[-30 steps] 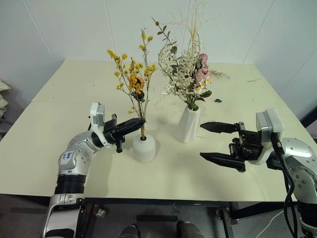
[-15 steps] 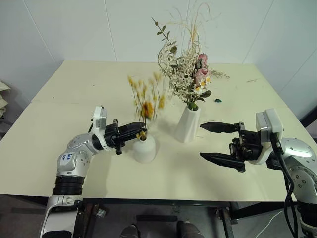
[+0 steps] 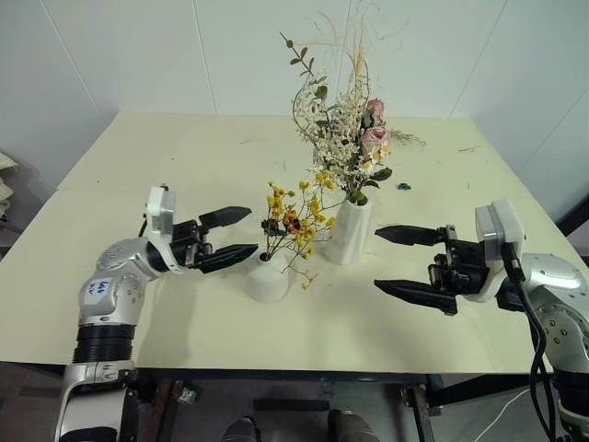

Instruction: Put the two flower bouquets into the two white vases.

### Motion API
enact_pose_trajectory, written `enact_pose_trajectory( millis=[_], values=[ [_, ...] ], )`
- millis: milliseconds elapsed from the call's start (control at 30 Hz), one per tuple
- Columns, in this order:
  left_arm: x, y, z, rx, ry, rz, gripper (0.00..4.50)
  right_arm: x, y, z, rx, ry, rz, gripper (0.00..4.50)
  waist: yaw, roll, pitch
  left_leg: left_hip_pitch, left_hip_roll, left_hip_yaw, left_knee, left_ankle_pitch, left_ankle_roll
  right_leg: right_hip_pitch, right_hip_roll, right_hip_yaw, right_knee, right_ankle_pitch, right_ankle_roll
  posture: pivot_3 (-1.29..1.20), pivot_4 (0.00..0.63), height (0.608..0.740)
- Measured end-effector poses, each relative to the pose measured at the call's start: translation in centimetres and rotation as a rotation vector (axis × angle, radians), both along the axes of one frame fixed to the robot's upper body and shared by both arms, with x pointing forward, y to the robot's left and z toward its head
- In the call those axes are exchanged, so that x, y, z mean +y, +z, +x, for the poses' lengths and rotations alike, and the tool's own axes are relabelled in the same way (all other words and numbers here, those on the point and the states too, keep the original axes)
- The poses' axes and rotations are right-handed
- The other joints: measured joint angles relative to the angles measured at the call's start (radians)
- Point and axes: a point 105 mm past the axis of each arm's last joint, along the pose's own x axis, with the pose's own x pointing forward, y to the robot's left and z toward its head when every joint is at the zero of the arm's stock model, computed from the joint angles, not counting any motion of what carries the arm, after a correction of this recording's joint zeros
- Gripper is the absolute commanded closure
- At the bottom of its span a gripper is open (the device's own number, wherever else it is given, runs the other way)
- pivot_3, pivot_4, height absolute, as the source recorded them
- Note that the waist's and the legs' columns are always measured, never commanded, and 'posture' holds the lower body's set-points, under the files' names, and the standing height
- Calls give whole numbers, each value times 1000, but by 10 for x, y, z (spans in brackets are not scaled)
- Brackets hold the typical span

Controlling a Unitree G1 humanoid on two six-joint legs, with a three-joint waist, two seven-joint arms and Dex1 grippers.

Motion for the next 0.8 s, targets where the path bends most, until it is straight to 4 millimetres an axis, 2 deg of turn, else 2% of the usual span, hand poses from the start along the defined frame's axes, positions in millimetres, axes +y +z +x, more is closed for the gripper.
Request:
enact_pose_trajectory(
  millis=[200, 300, 400, 500, 633, 800],
  values=[
    [25, 14, -1, -55, 51, 52, 34, -7, -3, 5, 13, -21, -26, 0, -1, 0, 0, 0, 0, 0, -1, 0, 0, 0, 0, 0, -1, 0, 0, 0, 150, 740],
    [48, 17, -5, -52, 76, 115, 34, -14, -3, 6, 19, -36, -68, 0, -6, 0, 0, 0, 1, 0, -3, 0, 0, -2, 0, 0, 0, 0, 0, 0, 150, 740],
    [70, 22, -10, -52, 117, 200, 34, -31, 1, 8, 20, -82, -103, 0, -3, 0, 0, 0, 1, 0, -5, 0, 0, -2, 0, 0, -1, -1, -1, 0, 150, 740],
    [101, 19, -9, -23, 202, 324, 34, -51, 7, 8, 19, -146, -164, 0, -3, 1, 0, 0, 1, 1, -7, 0, 0, -2, 0, 0, -3, -2, -3, 0, 150, 740],
    [114, 25, -5, -47, 244, 352, 34, -62, 12, 6, 11, -188, -174, 0, 1, 1, 0, 0, 1, 1, -7, 0, 0, -2, 0, -1, -4, -2, -2, 0, 150, 740],
    [126, 11, 0, -5, 298, 414, 34, -70, 9, 4, 38, -219, -167, 0, -3, 1, 0, 0, 1, 1, -8, 0, 0, -3, 0, -1, -2, 0, 0, 0, 150, 740]
  ],
)
